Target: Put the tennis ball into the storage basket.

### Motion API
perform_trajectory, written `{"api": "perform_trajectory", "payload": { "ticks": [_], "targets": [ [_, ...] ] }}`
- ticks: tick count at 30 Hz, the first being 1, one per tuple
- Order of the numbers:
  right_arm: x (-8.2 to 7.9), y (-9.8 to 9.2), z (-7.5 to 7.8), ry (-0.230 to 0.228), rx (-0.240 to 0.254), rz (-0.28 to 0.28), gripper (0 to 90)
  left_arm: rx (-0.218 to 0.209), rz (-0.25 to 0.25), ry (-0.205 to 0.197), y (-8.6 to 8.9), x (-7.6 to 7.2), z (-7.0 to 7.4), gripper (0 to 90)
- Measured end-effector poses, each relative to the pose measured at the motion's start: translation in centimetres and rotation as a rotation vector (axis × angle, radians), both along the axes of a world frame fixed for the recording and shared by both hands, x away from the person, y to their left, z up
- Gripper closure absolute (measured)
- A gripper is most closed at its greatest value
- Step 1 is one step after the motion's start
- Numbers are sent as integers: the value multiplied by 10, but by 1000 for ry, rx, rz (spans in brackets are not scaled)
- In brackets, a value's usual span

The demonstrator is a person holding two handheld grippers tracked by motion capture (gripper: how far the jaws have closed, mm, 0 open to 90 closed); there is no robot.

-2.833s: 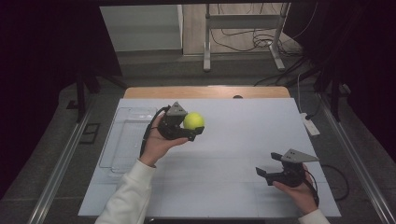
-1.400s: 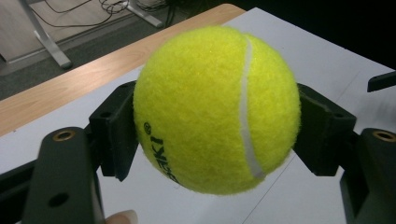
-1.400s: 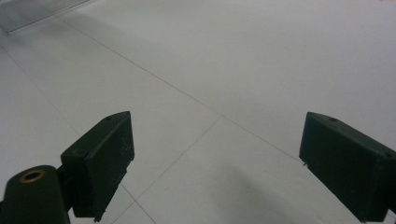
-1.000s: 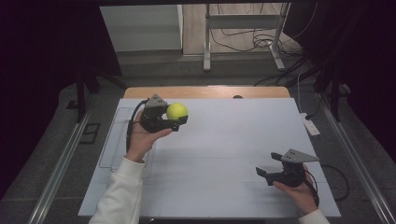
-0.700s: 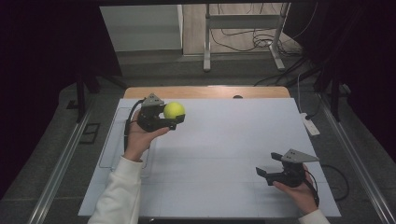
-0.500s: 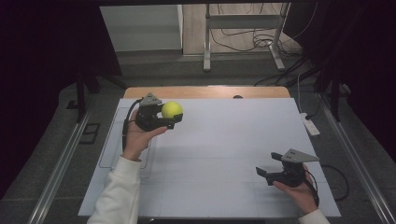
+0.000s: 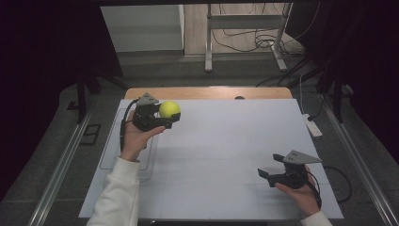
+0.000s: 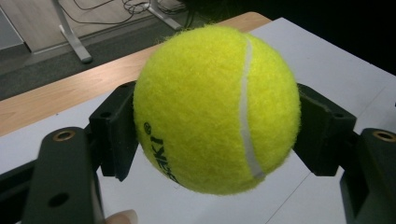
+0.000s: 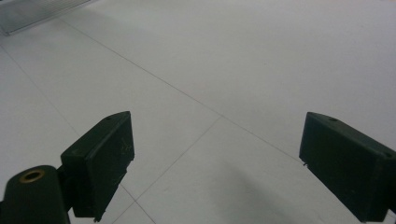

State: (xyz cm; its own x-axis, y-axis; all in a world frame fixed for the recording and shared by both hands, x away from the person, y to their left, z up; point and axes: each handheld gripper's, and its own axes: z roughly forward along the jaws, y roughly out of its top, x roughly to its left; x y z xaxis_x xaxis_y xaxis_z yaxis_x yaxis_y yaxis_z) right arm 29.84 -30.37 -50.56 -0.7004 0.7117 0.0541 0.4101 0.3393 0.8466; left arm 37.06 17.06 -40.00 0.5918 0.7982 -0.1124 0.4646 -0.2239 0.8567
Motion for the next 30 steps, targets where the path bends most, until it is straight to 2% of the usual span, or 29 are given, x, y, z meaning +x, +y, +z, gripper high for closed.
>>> {"api": "perform_trajectory", "payload": {
  "ticks": [22,30],
  "targets": [
    [-1,0,1,-1,-1,-4,104,-44,79,0,27,3,-1,269],
    [0,0,0,-1,-2,-2,104,-45,96,4,33,5,-3,269]
  ]
}}
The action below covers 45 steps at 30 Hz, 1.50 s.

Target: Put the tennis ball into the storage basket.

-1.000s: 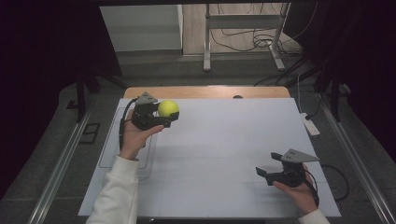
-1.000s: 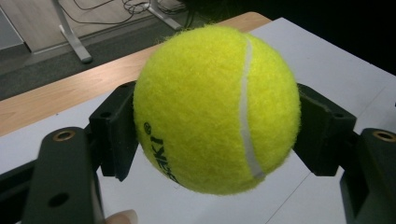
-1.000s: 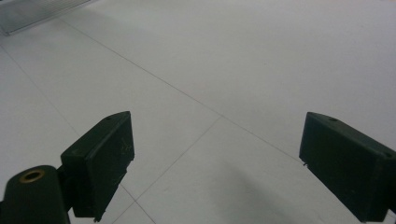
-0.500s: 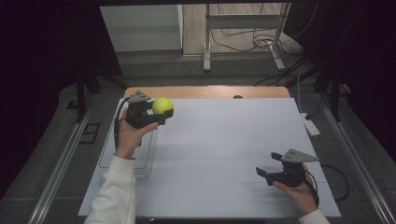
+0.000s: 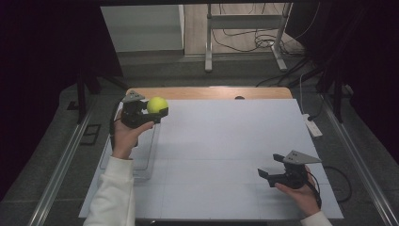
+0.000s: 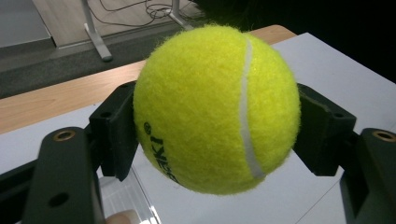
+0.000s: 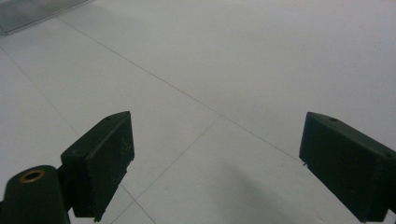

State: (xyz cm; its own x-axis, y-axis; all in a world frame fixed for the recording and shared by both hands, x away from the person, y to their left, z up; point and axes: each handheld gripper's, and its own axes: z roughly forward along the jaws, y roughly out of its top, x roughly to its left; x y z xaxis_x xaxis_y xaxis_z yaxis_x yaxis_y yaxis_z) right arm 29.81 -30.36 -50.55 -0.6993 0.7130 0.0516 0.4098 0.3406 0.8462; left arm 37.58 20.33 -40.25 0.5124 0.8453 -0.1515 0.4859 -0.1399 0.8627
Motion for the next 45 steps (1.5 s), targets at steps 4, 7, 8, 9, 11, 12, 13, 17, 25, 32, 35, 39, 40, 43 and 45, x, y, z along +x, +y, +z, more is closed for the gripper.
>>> {"api": "perform_trajectory", "payload": {
  "ticks": [4,7,8,9,11,12,13,17,25,32,35,39,40,43,45],
  "targets": [
    [0,0,0,1,0,0,104,-1,4,0,2,0,0,270],
    [0,0,0,2,-1,-1,104,0,11,0,4,1,-1,270],
    [0,0,0,2,-1,-1,104,0,11,0,4,1,-1,269],
    [0,0,0,2,-1,-1,104,2,15,-4,4,1,-1,270],
    [0,0,0,2,0,0,104,1,19,-6,5,1,-1,269],
    [0,0,0,2,0,0,104,3,24,-7,6,2,-2,270],
    [0,0,0,2,0,-1,104,3,27,-6,6,2,-2,270],
    [0,0,0,1,0,-2,104,3,40,-6,9,2,-3,269],
    [0,0,0,1,0,-2,104,-6,68,-13,17,2,-3,269],
    [0,0,0,1,-1,-1,104,-16,84,-17,23,2,-3,269],
    [0,0,0,1,-3,-2,104,-16,93,-17,26,3,-4,269],
    [0,0,0,1,-1,-1,104,-20,106,-15,30,3,-5,269],
    [0,0,0,2,-3,-1,104,-22,110,-15,31,3,-5,269],
    [0,0,0,1,-3,0,104,-23,119,-15,34,3,-5,269],
    [0,0,0,1,-4,-1,104,-22,126,-13,36,3,-6,269]
  ]
}}
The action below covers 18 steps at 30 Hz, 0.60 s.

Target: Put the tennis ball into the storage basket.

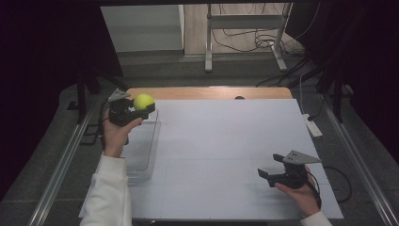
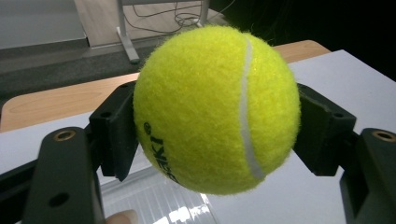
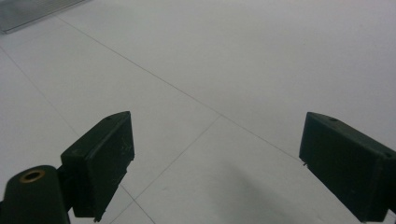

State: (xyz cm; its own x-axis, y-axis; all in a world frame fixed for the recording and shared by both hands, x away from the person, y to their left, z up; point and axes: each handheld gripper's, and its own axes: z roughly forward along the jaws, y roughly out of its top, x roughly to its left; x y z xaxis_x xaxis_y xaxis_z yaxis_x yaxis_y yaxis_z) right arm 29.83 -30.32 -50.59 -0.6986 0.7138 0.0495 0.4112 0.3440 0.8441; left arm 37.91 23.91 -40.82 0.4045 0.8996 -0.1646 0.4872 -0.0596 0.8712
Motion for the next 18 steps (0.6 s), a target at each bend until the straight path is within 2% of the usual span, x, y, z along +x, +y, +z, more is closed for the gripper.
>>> {"api": "perform_trajectory", "payload": {
  "ticks": [18],
  "targets": [
    [0,-1,0,1,0,-1,104,5,54,9,13,3,-5,269]
  ]
}}
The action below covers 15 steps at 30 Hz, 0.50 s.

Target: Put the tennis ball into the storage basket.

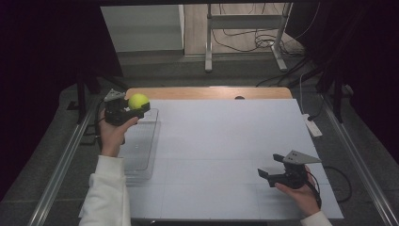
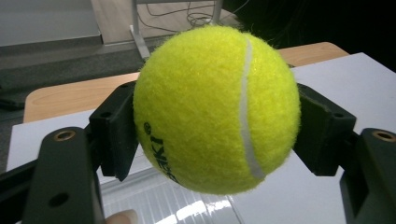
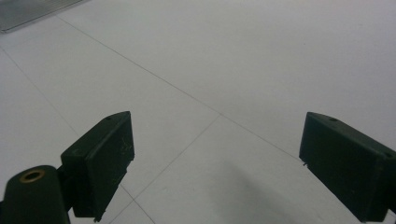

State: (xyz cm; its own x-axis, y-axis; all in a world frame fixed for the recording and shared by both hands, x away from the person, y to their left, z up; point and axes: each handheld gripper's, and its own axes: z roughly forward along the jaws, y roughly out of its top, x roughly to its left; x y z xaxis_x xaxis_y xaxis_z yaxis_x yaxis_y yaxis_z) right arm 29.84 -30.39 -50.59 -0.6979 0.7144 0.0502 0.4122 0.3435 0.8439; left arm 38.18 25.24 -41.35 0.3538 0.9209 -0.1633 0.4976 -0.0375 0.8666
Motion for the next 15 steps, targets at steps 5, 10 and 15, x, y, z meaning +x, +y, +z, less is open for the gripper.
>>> {"api": "perform_trajectory", "payload": {
  "ticks": [5,10,15],
  "targets": [
    [0,0,0,-1,-1,2,104,-1,15,3,4,0,-1,269],
    [0,0,0,0,0,0,104,3,36,6,9,0,-3,269],
    [0,1,0,1,0,2,104,0,52,14,14,1,-5,269]
  ]
}}
